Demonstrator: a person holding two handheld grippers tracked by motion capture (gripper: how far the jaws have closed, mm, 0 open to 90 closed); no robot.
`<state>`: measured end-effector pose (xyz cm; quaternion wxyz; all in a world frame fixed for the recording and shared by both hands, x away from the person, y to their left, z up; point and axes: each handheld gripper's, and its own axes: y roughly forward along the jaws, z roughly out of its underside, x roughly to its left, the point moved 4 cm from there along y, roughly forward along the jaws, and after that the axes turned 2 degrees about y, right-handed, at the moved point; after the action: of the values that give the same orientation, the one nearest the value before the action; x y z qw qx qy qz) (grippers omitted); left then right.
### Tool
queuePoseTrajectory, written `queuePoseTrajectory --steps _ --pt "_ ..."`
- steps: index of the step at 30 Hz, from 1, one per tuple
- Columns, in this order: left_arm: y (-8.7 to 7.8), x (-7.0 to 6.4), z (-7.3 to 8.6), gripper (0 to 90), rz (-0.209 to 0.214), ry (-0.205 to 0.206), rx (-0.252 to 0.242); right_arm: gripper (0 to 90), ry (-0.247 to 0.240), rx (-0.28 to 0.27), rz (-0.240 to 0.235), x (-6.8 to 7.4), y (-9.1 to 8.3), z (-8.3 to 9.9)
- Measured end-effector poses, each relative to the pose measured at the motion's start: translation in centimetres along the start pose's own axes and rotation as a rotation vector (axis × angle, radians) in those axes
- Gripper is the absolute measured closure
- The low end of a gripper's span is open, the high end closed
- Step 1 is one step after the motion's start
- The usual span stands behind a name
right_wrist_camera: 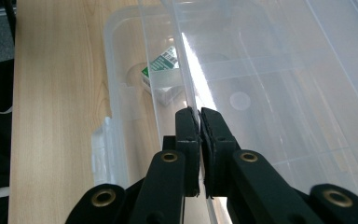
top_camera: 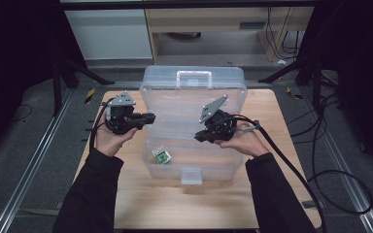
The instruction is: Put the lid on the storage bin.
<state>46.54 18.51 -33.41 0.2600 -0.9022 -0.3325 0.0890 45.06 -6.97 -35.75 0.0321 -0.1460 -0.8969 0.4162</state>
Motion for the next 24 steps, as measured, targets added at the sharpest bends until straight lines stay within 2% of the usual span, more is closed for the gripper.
queuePoseTrajectory --steps 14,17,24 --pt "-0.4 2.0 -0.5 87.3 -0.082 -0.057 -0.037 86.1 0.010 -0.004 0.015 0.6 0.1 0.3" --pt "-0.5 2.2 -0.6 88.3 -0.088 -0.066 -0.056 86.0 0.008 -0.006 0.018 0.8 0.2 0.5" --pt "-0.7 2.5 -0.6 89.1 -0.091 -0.069 -0.051 85.1 0.001 -0.012 0.025 1.2 0.3 0.8"
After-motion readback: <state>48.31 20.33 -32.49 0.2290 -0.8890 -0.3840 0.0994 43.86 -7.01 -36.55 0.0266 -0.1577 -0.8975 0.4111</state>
